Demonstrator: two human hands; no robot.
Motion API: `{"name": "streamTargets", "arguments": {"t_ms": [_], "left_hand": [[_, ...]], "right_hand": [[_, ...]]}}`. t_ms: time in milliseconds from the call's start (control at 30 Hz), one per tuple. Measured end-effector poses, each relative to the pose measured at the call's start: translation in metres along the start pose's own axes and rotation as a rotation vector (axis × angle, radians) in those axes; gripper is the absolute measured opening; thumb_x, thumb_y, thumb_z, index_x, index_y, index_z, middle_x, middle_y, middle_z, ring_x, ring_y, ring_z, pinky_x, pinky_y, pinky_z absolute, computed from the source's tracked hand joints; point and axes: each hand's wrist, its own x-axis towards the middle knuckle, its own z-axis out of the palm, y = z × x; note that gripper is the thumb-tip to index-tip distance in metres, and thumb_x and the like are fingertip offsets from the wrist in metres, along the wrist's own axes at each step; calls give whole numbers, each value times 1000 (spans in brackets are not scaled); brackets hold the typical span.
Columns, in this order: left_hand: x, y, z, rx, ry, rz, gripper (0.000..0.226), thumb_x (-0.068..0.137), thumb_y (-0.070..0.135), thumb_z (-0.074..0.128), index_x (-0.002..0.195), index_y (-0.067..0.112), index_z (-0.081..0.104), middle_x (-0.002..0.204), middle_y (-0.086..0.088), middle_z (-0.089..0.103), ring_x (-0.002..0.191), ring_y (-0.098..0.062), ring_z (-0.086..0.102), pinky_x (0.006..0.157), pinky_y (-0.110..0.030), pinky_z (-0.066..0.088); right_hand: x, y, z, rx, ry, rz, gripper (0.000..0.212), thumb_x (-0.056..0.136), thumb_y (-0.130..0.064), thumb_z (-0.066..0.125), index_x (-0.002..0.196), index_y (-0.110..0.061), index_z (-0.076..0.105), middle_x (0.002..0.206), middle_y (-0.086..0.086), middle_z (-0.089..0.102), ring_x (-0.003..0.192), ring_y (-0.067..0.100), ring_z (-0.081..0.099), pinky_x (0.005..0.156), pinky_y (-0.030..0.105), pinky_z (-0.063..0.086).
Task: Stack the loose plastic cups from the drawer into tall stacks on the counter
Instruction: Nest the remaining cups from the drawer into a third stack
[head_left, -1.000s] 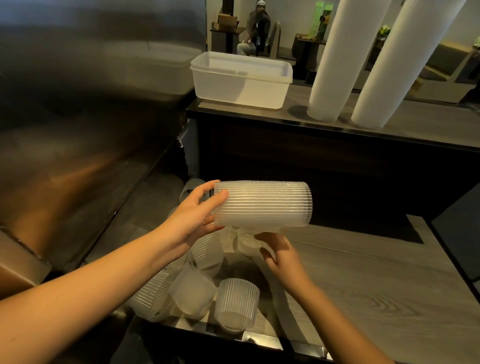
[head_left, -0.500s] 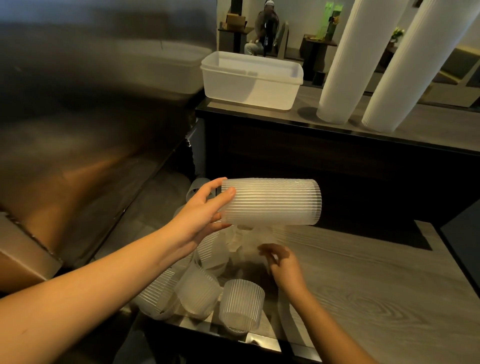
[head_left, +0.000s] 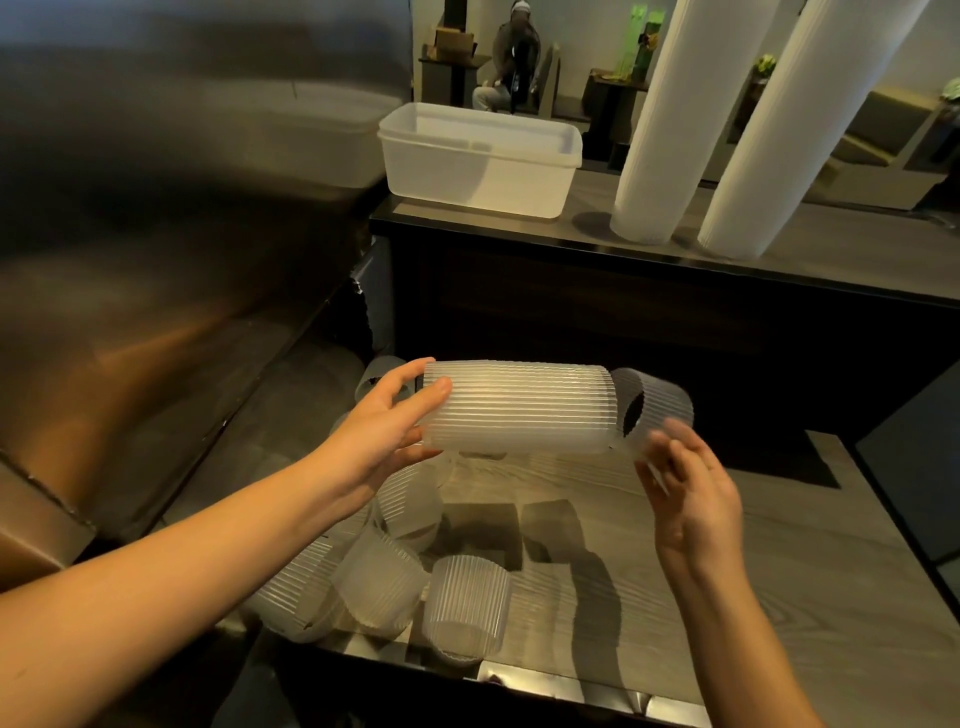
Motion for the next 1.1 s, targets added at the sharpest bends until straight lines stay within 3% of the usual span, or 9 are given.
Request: {"name": "streamTargets", "arguments": {"t_ms": [100, 267, 367, 433, 533, 700, 900, 967, 1100], "left_hand": [[0, 0, 0, -8, -5, -4, 48, 86, 28, 60, 132, 27, 47, 127, -2, 53, 95, -18, 65, 67, -23, 57], [-1, -1, 1, 31, -26, -4, 47, 85, 28, 60, 130, 29, 48, 124, -1, 56, 97, -17, 64, 66, -22, 56], [-1, -1, 1, 47, -33, -16, 45, 86, 29, 59, 129, 29, 48, 121, 1, 57, 96, -16, 64, 66, -21, 55], [-1, 0, 1, 49, -32, -17, 46, 86, 29, 59, 131, 29, 48, 122, 1, 56, 98, -16, 63, 66, -22, 55], [-2, 1, 0, 50, -28, 1, 47, 87, 28, 58, 132, 28, 46, 121, 1, 56, 96, -15, 63, 65, -20, 56], [-3, 1, 2, 34, -24, 0, 46, 88, 27, 57, 133, 28, 46, 123, 0, 55, 94, -15, 63, 65, -21, 56], [-3, 1, 2, 17, -37, 0, 48, 87, 28, 57, 133, 26, 46, 122, 0, 56, 96, -16, 64, 69, -22, 57], [-3, 0, 1, 29, -42, 2, 48, 87, 29, 57, 133, 26, 46, 118, 2, 59, 94, -15, 65, 69, -22, 57], [-3, 0, 1, 22, -38, 0, 48, 87, 29, 58, 133, 26, 46, 119, 1, 57, 94, -15, 64, 67, -21, 57]], "right_hand": [[-5, -4, 3, -20, -103, -7, 27, 95, -7, 38, 93, -20, 61, 68, -7, 68, 72, 4, 63, 75, 20, 52], [-13, 3, 5, -135, -200, -34, 30, 94, -4, 37, 91, -19, 63, 73, -7, 70, 77, 5, 64, 80, 22, 49], [-20, 9, 6, -244, -265, -78, 30, 93, -5, 40, 94, -22, 65, 88, -7, 72, 89, 5, 63, 82, 16, 50], [-23, 13, 6, -311, -299, -83, 28, 93, -9, 42, 102, -24, 64, 103, -5, 69, 102, 7, 61, 90, 20, 48], [-24, 19, 4, -301, -264, -86, 28, 93, -11, 43, 107, -28, 61, 112, -5, 65, 108, 8, 58, 93, 19, 47], [-32, 40, -5, -278, -184, -6, 23, 91, -9, 46, 99, -26, 59, 104, -2, 63, 104, 13, 58, 80, 10, 50], [-55, 73, -4, -873, -739, 48, 24, 88, -21, 58, 100, -40, 54, 113, -17, 57, 108, -4, 51, 93, 11, 39], [-57, 79, -2, -966, -815, 36, 26, 87, -23, 59, 100, -43, 51, 115, -14, 57, 108, -4, 49, 91, 6, 35], [-55, 82, -1, -939, -826, 86, 21, 87, -19, 59, 98, -37, 56, 105, -11, 62, 103, 3, 56, 94, 19, 42]]}}
